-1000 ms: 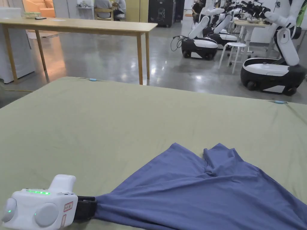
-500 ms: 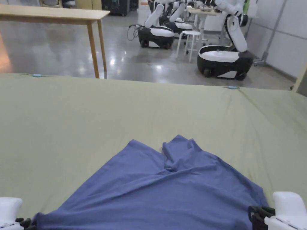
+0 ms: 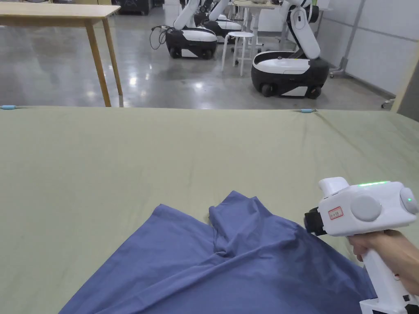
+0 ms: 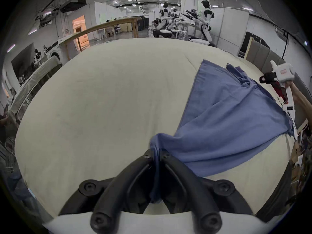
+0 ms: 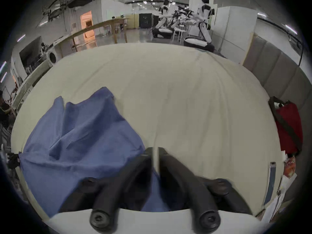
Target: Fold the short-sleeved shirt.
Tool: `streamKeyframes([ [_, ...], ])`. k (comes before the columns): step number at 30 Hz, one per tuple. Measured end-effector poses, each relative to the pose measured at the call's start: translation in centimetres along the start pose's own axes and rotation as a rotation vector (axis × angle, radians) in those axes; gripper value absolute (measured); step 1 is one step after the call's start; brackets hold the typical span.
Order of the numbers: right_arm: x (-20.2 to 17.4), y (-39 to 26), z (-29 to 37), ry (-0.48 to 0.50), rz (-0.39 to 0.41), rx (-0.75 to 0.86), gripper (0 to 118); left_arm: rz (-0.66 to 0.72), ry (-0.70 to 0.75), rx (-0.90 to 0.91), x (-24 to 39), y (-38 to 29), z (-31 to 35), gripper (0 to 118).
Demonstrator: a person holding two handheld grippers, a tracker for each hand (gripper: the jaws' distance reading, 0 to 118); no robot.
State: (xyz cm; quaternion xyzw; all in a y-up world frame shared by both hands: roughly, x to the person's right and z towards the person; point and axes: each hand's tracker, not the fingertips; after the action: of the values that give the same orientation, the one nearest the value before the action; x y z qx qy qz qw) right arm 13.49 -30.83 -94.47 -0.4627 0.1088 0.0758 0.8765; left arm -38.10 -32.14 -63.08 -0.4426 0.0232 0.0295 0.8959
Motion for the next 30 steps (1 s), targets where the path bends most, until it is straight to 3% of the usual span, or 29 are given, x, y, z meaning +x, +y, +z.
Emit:
streamKeyframes([
  [1, 0.0, 0.3, -0.5, 0.005, 0.006, -0.030, 110, -0.002, 0.002, 0.002, 0.0, 0.0, 0.0, 3],
  [2, -0.1, 0.5, -1.2, 0.008, 0.019, -0.063, 118, -0.001, 0.001, -0.001, -0.1, 0.2, -0.1, 3],
  [5, -1.1, 1.0, -2.0, -0.041, 0.096, -0.066, 114, 0.001, 0.001, -0.002, -0.1, 0.2, -0.2, 3],
  [8, -1.6, 0.1, -3.1, -0.058, 0.113, -0.118, 112, 0.003, 0.001, -0.002, -0.1, 0.3, -0.5, 3],
  [10, -2.1, -0.4, -2.7, -0.020, 0.090, -0.106, 100, 0.005, 0.003, -0.002, -0.1, 0.3, -0.6, 3],
  [11, -2.1, -0.2, -2.2, 0.003, 0.068, -0.102, 87, 0.007, 0.003, -0.003, -0.1, 0.3, -0.7, 3],
  [12, -2.6, -0.2, -1.3, -0.010, 0.090, -0.063, 57, 0.008, 0.004, -0.005, -0.1, 0.4, -0.7, 3],
  [13, -3.3, -0.1, -0.5, -0.032, 0.137, -0.030, 19, 0.006, 0.006, -0.005, -0.1, 0.5, -0.6, 3],
  [14, -3.9, -0.2, 0.5, -0.088, 0.165, -0.007, 2, 0.003, 0.008, -0.008, 0.0, 0.7, -0.5, 3],
  [16, -4.0, 0.2, 3.2, -0.021, 0.155, -0.003, 2, -0.014, 0.015, -0.011, 0.1, 1.0, 0.0, 3],
  [22, -4.3, 1.3, 16.4, -0.021, 0.175, 0.220, 2, 0.027, -0.013, 0.134, -0.1, 4.0, 5.6, 3],
  [30, -3.6, 2.4, 34.7, -0.114, 0.190, 0.512, 2, 0.027, -0.074, 0.356, 0.9, 13.6, 14.7, 3],
])
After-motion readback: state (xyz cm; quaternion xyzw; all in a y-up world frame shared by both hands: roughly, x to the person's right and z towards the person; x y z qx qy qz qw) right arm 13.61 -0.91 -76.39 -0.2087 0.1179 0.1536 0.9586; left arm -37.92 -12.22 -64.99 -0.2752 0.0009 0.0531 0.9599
